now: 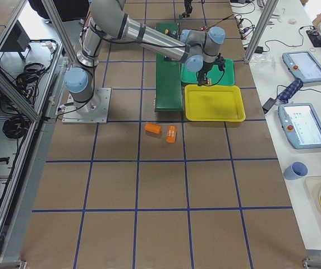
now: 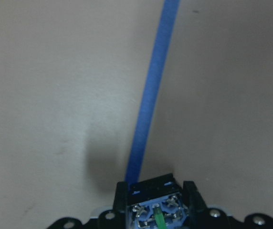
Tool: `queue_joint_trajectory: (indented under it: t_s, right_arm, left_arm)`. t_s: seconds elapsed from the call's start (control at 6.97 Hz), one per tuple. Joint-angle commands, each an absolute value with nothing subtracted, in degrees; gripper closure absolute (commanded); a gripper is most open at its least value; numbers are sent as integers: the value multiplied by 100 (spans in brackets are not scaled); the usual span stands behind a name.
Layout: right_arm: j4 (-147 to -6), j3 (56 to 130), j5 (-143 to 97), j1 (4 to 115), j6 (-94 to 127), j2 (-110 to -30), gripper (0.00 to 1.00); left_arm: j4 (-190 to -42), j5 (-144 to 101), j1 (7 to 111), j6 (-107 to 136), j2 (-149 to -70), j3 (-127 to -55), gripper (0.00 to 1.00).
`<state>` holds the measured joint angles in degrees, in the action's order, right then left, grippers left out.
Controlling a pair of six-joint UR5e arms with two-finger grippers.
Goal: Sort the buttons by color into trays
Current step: 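Open the right gripper and return it over the belt while left grasps button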
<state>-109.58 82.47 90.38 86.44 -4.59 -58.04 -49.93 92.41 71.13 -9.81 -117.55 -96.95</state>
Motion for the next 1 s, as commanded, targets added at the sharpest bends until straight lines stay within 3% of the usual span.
queue_joint_trajectory:
  t_s: [0.0,0.14,0.57,0.86]
  right_arm:
    - [-10925,8156,9026,8631,-396,-5651,6]
    - [-10907,8156,9035,8631,-396,-5660,0]
    - [-10138,8304,9044,8683,-396,-6280,0]
    - [-10133,9468,9018,8683,-405,-7246,0]
  left_arm:
    - [-5542,9229,7372,-1335,-11130,-9650,100]
    - [-5833,9229,7652,-1658,-10875,-9729,100]
    - [-6153,8921,7963,-2274,-10469,-10377,100]
    - [-6117,8912,7980,-2531,-10240,-10818,100]
